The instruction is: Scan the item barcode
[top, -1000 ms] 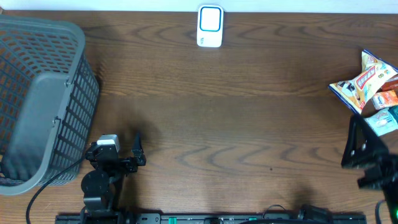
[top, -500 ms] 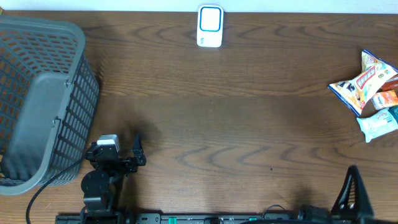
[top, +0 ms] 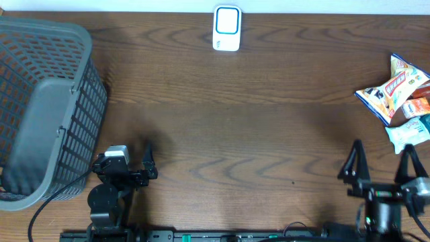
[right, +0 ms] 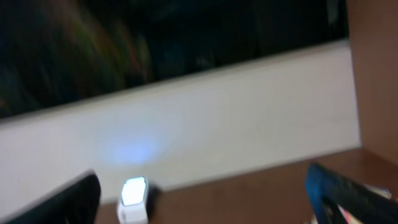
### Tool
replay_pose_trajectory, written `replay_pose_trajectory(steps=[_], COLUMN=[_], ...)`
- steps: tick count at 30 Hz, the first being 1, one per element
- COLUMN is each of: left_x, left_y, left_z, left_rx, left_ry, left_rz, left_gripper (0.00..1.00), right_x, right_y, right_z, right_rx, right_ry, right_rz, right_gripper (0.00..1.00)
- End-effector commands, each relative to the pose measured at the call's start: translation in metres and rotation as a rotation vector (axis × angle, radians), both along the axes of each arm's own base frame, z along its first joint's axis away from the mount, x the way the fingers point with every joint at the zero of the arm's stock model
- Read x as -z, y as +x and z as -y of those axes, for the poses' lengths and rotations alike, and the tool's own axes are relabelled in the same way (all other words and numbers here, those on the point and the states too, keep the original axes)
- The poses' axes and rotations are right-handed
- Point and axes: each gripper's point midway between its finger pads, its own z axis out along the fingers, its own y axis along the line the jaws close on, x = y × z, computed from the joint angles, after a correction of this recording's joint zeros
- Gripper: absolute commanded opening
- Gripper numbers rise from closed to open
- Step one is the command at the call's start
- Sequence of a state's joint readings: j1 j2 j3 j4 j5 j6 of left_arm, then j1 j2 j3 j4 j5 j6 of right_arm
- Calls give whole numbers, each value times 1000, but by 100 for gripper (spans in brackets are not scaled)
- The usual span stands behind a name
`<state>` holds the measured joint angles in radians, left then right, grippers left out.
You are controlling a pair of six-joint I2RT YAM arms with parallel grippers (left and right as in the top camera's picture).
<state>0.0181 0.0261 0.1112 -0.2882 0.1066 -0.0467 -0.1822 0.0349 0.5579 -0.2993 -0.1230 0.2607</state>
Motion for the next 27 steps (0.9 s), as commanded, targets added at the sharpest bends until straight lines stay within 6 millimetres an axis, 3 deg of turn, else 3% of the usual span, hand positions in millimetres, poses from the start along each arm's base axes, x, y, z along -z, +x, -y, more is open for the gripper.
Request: replay_pose_trajectory(steps=[1,4,10,27], left_x=[12,12,12,12], left_y=[-2,-2,-2,-2], left_z=[2,2,2,2], left_rx=[15,15,15,15], left_ry=[11,11,11,11], left_rz=[-37,-37,-37,-37], left_gripper=[98,98,98,98], right_x=[33,64,104,189], right_y=[22,40,56,66], right_z=[1,4,10,26], right_rx=[-39,-47,-23,112], right_ry=[95,135,151,197], right_rz=[17,3,-18,-252], right_gripper=[99,99,99,99])
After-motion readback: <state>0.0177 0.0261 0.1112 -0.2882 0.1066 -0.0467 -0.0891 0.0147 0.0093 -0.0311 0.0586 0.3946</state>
